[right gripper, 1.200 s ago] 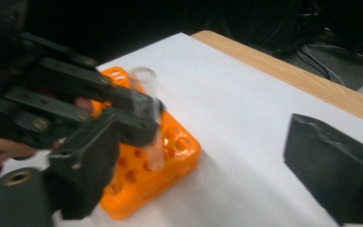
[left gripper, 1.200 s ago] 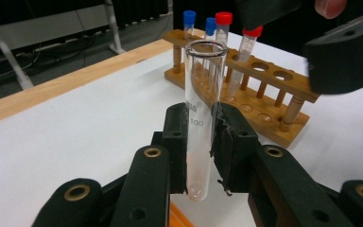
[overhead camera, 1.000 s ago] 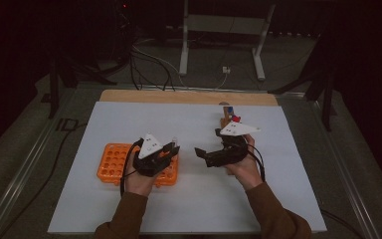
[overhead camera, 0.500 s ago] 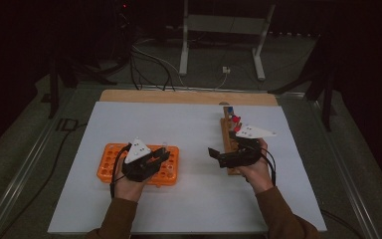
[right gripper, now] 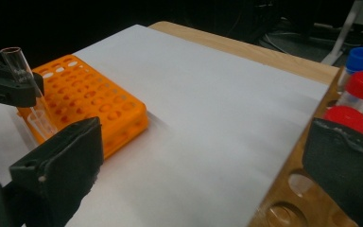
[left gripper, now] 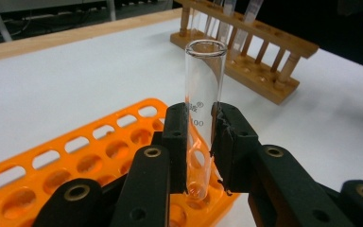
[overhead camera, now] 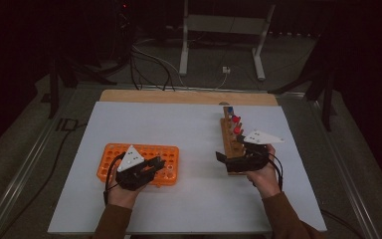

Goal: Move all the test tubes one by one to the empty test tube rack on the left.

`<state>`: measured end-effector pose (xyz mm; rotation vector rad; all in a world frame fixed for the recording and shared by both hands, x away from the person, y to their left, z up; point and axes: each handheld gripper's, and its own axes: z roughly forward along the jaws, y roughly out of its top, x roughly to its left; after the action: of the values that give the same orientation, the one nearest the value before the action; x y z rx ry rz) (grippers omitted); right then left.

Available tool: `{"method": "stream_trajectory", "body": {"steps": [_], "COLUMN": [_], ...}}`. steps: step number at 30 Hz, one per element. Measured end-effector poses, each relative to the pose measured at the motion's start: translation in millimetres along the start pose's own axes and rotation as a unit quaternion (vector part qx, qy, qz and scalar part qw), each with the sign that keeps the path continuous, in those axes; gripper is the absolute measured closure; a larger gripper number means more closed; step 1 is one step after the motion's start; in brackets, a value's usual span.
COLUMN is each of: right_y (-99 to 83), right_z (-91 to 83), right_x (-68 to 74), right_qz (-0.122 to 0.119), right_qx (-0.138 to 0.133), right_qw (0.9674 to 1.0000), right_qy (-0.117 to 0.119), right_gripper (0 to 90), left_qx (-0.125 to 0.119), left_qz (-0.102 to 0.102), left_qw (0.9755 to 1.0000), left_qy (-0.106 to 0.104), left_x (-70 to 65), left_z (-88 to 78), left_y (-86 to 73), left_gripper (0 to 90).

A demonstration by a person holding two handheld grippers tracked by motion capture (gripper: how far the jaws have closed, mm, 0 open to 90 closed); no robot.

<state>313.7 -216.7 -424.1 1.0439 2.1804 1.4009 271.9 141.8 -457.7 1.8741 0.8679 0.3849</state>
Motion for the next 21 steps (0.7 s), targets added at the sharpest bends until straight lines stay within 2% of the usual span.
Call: {"method": "stream_trajectory", "body": {"steps": [6, 11, 15, 18, 21], "right_y": [-4.9, -7.9, -8.5, -8.8, -9.3], "right_z": [-10.8, -18.3, -20.1, -20.2, -20.0], "right_x": [-2.6, -6.5, -7.3, -6.5, -7.2], "right_qz": [0.0, 0.005, 0.005, 0.004, 0.003], "right_qx": [-0.005, -0.012, -0.013, -0.012, -0.013], "right_qw": [1.0, 0.9999, 0.9999, 0.9999, 0.9999], "right_qy": [-0.005, -0.008, -0.01, -0.01, -0.01], "right_gripper": [0.2, 0.2, 0.2, 0.2, 0.2], "left_qx": [0.014, 0.035, 0.061, 0.082, 0.088], "left_qz": [0.007, 0.018, 0.033, 0.053, 0.059], "left_qw": [0.9999, 0.9992, 0.9975, 0.995, 0.9941], "left_qy": [-0.003, 0.005, 0.012, 0.02, 0.022], "left_x": [-3.9, -6.4, -9.5, -12.6, -13.9], "left_z": [2.7, 3.9, 8.9, 13.5, 14.8], "left_y": [-5.0, -9.2, -12.9, -14.1, -14.0], "left_gripper": [76.1, 76.1, 76.2, 76.4, 76.6]}}
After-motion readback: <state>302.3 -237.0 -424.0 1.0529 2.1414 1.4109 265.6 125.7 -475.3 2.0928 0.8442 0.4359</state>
